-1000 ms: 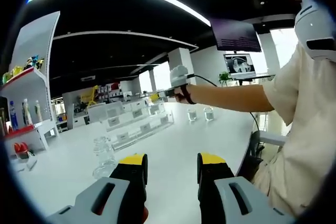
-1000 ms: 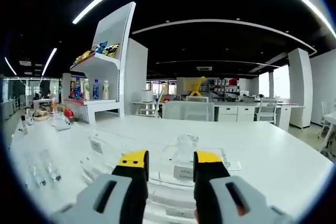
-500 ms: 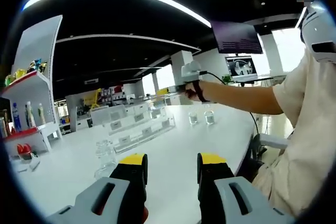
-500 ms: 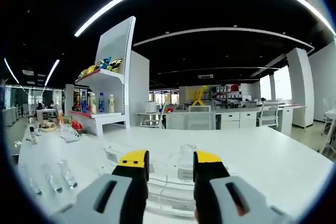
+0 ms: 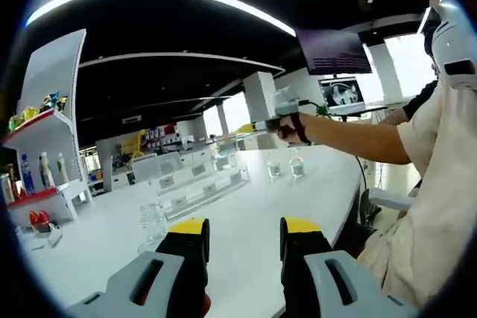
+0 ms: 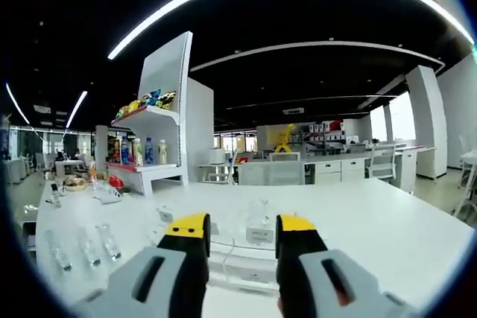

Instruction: Identify the label on the chemical reagent bottle, grasp the chemical reagent bottle, and place it in the designated position on the reagent rack

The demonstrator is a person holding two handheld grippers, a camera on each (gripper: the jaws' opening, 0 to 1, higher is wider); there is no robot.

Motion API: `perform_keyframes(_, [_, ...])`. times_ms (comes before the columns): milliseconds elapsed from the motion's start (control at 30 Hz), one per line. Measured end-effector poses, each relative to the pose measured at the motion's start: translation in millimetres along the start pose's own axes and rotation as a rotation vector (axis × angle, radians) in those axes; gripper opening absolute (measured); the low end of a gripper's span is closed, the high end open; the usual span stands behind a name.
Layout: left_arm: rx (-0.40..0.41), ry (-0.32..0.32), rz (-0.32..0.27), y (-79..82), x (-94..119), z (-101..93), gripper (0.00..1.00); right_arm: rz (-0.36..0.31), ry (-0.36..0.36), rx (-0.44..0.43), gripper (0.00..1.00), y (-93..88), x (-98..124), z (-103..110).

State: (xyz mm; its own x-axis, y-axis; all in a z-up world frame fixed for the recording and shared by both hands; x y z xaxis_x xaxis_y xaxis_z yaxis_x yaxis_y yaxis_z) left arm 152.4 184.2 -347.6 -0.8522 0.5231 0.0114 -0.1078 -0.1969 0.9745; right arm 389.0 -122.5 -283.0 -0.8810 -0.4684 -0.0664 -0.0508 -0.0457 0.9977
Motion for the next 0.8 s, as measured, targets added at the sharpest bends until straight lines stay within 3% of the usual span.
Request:
perform_keyframes(367, [0.016, 0.019, -0.002, 3.6, 6.4, -4.3, 0.39, -0.023, 0.053, 0.039, 0.36, 13.0, 40.6, 12.1])
perform_keyframes(800, [0.028, 0.085, -0.041, 13.9, 16.2, 8.4, 0.39, -0.007, 0.075, 0.07, 0.37, 14.4, 73.0, 16.8])
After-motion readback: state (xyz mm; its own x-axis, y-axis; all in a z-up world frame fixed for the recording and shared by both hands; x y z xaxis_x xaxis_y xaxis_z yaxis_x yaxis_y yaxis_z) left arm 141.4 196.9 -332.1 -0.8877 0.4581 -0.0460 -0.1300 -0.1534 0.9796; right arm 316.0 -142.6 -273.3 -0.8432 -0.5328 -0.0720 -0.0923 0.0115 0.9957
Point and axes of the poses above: the point that each gripper's makers call its tool centre point, and the gripper's own axes: x roughly backward along the fingers, z roughly to its left, y roughly out of its top, the point moved 2 cm from there along x, roughly backward along the fingers, and after that the axes turned 14 degrees about y, right-handed, at the moved point
